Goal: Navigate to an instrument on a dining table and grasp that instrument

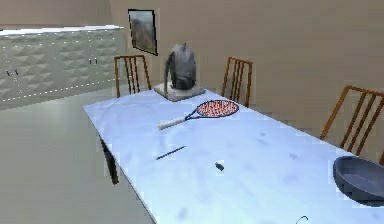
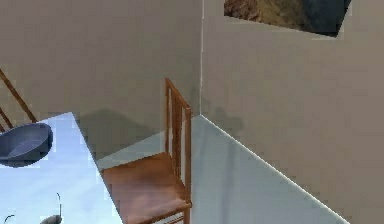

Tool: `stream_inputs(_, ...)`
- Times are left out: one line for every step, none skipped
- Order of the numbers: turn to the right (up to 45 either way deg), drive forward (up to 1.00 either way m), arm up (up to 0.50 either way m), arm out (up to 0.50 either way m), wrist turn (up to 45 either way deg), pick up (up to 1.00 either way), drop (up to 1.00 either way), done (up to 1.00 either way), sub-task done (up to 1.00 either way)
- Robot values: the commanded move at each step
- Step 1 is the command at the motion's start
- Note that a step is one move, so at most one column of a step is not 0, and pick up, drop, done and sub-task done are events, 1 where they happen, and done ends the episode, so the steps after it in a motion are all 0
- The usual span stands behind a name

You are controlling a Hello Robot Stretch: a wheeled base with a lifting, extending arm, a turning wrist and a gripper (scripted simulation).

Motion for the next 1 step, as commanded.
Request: stream_inputs(-42.0, 0.00, 0.00, 0.00, 0.0, 0.00, 0.00, 0.00, 0.00)
